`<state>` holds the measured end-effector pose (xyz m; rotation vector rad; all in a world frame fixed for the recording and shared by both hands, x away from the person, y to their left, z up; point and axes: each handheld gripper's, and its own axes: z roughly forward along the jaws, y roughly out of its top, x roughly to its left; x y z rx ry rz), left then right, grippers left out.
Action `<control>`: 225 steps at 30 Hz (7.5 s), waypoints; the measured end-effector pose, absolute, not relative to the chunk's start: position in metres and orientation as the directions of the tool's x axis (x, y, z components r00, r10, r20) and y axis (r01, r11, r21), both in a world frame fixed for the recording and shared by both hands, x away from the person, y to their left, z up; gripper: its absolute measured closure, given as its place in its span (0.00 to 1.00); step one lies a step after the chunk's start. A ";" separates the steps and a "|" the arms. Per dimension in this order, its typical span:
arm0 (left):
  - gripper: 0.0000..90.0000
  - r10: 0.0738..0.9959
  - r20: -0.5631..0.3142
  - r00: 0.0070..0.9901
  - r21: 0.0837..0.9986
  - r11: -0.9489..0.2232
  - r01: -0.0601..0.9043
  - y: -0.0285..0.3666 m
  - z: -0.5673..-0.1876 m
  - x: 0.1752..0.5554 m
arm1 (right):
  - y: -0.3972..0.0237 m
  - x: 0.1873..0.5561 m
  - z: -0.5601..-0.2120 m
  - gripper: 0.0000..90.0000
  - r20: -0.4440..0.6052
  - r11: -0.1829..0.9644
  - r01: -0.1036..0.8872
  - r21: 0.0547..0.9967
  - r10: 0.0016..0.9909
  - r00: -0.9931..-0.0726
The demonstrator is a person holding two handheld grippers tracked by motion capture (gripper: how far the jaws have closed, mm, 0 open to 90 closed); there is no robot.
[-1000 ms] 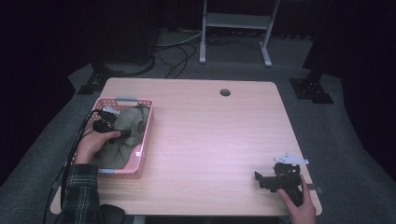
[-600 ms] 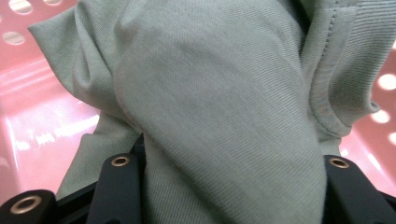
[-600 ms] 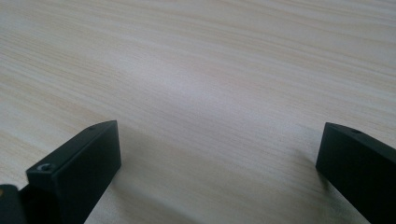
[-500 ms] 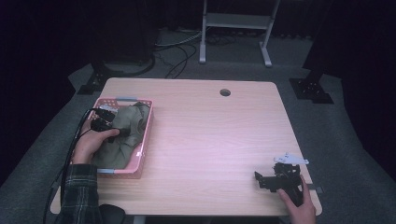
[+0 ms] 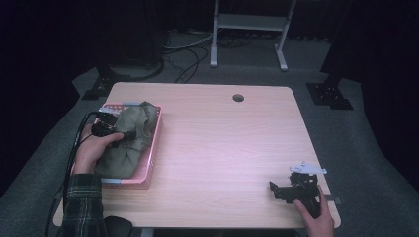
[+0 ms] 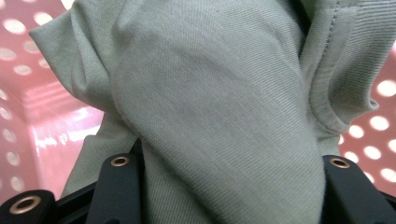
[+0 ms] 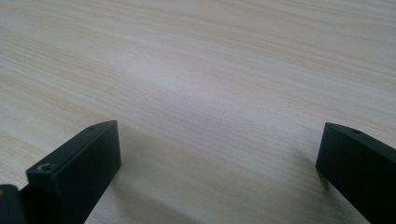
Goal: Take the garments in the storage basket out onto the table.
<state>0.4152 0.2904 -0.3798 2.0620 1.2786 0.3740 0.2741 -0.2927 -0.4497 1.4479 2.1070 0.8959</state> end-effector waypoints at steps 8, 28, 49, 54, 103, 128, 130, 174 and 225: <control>0.52 0.870 -0.095 0.484 0.720 -0.276 0.637 0.289 -0.368 0.411 | -0.293 0.274 -0.450 0.00 0.011 0.246 0.654 0.715 0.932 -0.363; 0.51 0.875 -0.050 0.482 0.844 -0.221 0.488 0.289 -0.334 0.400 | -0.293 0.274 -0.450 0.00 0.011 0.247 0.654 0.715 0.932 -0.363; 0.51 0.876 0.005 0.482 0.945 -0.161 0.284 0.280 -0.300 0.380 | -0.293 0.274 -0.450 0.00 0.011 0.246 0.654 0.715 0.932 -0.363; 0.51 0.878 0.002 0.478 0.959 -0.138 0.249 0.277 -0.293 0.374 | -0.293 0.274 -0.450 0.00 0.011 0.247 0.655 0.715 0.932 -0.363; 0.51 0.758 -0.021 0.652 0.973 -0.134 0.188 0.149 -0.262 0.328 | -0.293 0.274 -0.450 0.00 0.011 0.246 0.654 0.715 0.932 -0.362; 0.51 0.690 -0.026 0.724 0.962 -0.179 0.205 0.068 -0.294 0.338 | -0.293 0.274 -0.450 0.00 0.010 0.247 0.654 0.715 0.932 -0.363; 0.51 0.687 -0.032 0.726 0.960 -0.181 0.213 0.063 -0.298 0.339 | -0.293 0.274 -0.450 0.00 0.010 0.247 0.655 0.714 0.932 -0.363; 0.51 0.699 -0.132 0.703 0.819 -0.322 0.474 -0.007 -0.419 0.384 | -0.293 0.274 -0.450 0.00 0.012 0.245 0.656 0.714 0.932 -0.362; 0.08 0.732 -0.044 0.680 0.699 -0.464 0.544 -0.030 -0.432 0.393 | -0.293 0.274 -0.450 0.00 0.010 0.247 0.655 0.714 0.932 -0.363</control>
